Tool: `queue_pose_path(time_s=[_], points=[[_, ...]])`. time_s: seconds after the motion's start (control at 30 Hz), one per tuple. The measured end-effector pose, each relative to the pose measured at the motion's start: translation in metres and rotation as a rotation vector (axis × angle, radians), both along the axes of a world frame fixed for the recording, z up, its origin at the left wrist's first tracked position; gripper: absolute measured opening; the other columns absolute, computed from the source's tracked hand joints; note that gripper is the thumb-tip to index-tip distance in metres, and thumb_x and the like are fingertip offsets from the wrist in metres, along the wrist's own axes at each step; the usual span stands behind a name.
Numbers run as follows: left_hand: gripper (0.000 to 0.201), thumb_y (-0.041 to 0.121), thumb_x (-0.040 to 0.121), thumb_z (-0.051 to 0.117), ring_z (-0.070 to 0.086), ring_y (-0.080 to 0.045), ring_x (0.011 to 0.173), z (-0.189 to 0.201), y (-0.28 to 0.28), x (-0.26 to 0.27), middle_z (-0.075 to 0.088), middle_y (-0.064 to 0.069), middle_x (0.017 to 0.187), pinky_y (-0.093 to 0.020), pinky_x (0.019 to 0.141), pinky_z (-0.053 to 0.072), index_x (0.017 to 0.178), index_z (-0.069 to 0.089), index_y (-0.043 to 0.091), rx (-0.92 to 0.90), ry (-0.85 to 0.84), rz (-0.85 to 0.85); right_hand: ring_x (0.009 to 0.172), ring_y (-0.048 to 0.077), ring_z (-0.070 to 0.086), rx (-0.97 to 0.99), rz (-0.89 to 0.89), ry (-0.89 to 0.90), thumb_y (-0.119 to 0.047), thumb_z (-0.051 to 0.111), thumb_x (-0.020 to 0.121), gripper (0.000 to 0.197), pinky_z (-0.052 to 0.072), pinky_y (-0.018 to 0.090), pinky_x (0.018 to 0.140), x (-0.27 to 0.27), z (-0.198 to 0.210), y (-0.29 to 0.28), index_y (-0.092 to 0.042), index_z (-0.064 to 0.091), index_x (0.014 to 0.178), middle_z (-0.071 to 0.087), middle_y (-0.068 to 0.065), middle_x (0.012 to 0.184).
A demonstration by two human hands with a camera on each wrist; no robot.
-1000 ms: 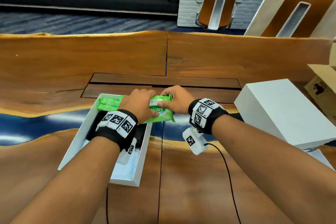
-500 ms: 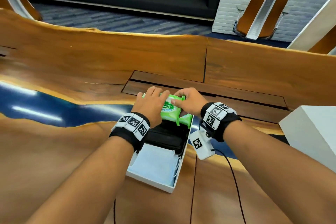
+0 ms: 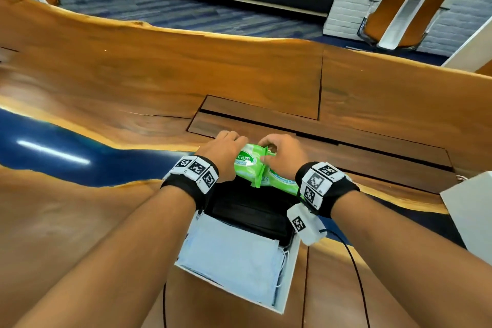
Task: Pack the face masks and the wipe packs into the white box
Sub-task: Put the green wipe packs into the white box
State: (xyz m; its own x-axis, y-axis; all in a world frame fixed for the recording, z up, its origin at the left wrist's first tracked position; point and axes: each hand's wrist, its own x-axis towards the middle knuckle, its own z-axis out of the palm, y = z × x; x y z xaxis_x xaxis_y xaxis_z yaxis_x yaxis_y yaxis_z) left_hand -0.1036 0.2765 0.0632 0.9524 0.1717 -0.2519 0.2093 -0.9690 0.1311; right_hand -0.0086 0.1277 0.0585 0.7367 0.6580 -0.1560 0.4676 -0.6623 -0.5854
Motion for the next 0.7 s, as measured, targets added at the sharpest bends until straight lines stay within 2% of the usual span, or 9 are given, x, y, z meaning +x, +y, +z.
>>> queue_pose_path(time_s=[0.1, 0.23, 0.27, 0.33, 0.4, 0.47, 0.53, 0.6, 0.7], points=[[0.082, 0.017, 0.072, 0.076, 0.033, -0.018, 0.131, -0.009, 0.003, 0.007, 0.041, 0.002, 0.135, -0.034, 0.09, 0.05, 0.142, 0.035, 0.021, -0.007, 0.028, -0.02, 0.113, 0.018, 0.057, -0.086, -0.014, -0.03, -0.025, 0.072, 0.084, 0.026, 0.046, 0.036, 0.097, 0.005, -0.008, 0.0, -0.03, 0.066, 0.108, 0.065, -0.007, 0.119], [0.081, 0.015, 0.073, 0.074, 0.032, -0.019, 0.133, -0.019, 0.007, 0.012, 0.039, 0.0, 0.138, -0.036, 0.096, 0.048, 0.143, 0.035, 0.023, -0.021, -0.007, -0.042, 0.116, 0.022, 0.057, -0.119, -0.057, 0.005, -0.026, 0.07, 0.086, 0.037, 0.048, 0.039, 0.098, 0.006, -0.017, 0.0, -0.027, 0.06, 0.121, 0.061, -0.002, 0.128], [0.083, 0.017, 0.073, 0.073, 0.028, -0.02, 0.138, -0.021, 0.009, 0.012, 0.035, -0.001, 0.144, -0.039, 0.102, 0.045, 0.145, 0.033, 0.024, -0.009, -0.004, -0.054, 0.118, 0.023, 0.056, -0.128, -0.053, 0.002, -0.026, 0.069, 0.086, 0.041, 0.047, 0.039, 0.098, 0.006, -0.018, 0.0, -0.025, 0.058, 0.125, 0.061, 0.0, 0.13], [0.091, 0.021, 0.075, 0.073, 0.01, -0.023, 0.148, -0.025, 0.012, 0.013, 0.016, -0.004, 0.159, -0.047, 0.115, 0.03, 0.151, 0.023, 0.027, 0.033, 0.043, -0.07, 0.123, 0.024, 0.054, -0.153, -0.044, -0.005, -0.028, 0.068, 0.087, 0.047, 0.045, 0.038, 0.101, 0.006, -0.021, 0.001, -0.022, 0.054, 0.132, 0.059, 0.002, 0.133], [0.099, 0.025, 0.081, 0.071, -0.006, -0.024, 0.151, -0.029, 0.012, 0.014, -0.006, -0.001, 0.164, -0.051, 0.12, 0.017, 0.155, 0.006, 0.029, 0.07, 0.123, -0.077, 0.127, 0.025, 0.052, -0.185, -0.045, -0.004, -0.03, 0.065, 0.09, 0.053, 0.044, 0.038, 0.104, 0.005, -0.022, 0.001, -0.022, 0.048, 0.14, 0.057, 0.003, 0.137], [0.104, 0.026, 0.085, 0.066, -0.012, -0.024, 0.151, -0.032, 0.01, 0.018, -0.016, -0.003, 0.163, -0.052, 0.12, 0.015, 0.155, -0.009, 0.026, 0.118, 0.181, -0.1, 0.127, 0.027, 0.052, -0.228, -0.033, -0.012, -0.031, 0.061, 0.092, 0.056, 0.044, 0.039, 0.104, 0.003, -0.022, 0.001, -0.022, 0.042, 0.144, 0.057, 0.005, 0.138], [0.105, 0.022, 0.086, 0.063, -0.015, -0.022, 0.151, -0.038, 0.007, 0.023, -0.021, -0.006, 0.162, -0.049, 0.119, 0.017, 0.154, -0.017, 0.023, 0.143, 0.208, -0.105, 0.126, 0.03, 0.051, -0.299, 0.03, -0.047, -0.031, 0.053, 0.096, 0.052, 0.045, 0.041, 0.102, 0.0, -0.021, 0.001, -0.018, 0.038, 0.145, 0.054, 0.009, 0.14], [0.105, 0.017, 0.086, 0.06, -0.017, -0.022, 0.15, -0.043, 0.003, 0.027, -0.025, -0.007, 0.161, -0.049, 0.117, 0.019, 0.153, -0.02, 0.022, 0.155, 0.225, -0.086, 0.136, 0.031, 0.04, -0.385, 0.137, -0.092, -0.032, 0.042, 0.101, 0.055, 0.036, 0.042, 0.109, -0.001, -0.023, 0.001, -0.01, 0.027, 0.148, 0.037, 0.011, 0.153], [0.102, 0.014, 0.085, 0.057, -0.019, -0.023, 0.15, -0.048, 0.001, 0.029, -0.025, -0.007, 0.161, -0.049, 0.118, 0.021, 0.154, -0.018, 0.023, 0.14, 0.243, -0.06, 0.15, 0.024, 0.009, -0.479, 0.227, -0.11, -0.039, 0.03, 0.103, 0.066, 0.015, 0.043, 0.12, -0.001, -0.027, -0.001, -0.009, 0.001, 0.154, 0.001, 0.008, 0.164]])
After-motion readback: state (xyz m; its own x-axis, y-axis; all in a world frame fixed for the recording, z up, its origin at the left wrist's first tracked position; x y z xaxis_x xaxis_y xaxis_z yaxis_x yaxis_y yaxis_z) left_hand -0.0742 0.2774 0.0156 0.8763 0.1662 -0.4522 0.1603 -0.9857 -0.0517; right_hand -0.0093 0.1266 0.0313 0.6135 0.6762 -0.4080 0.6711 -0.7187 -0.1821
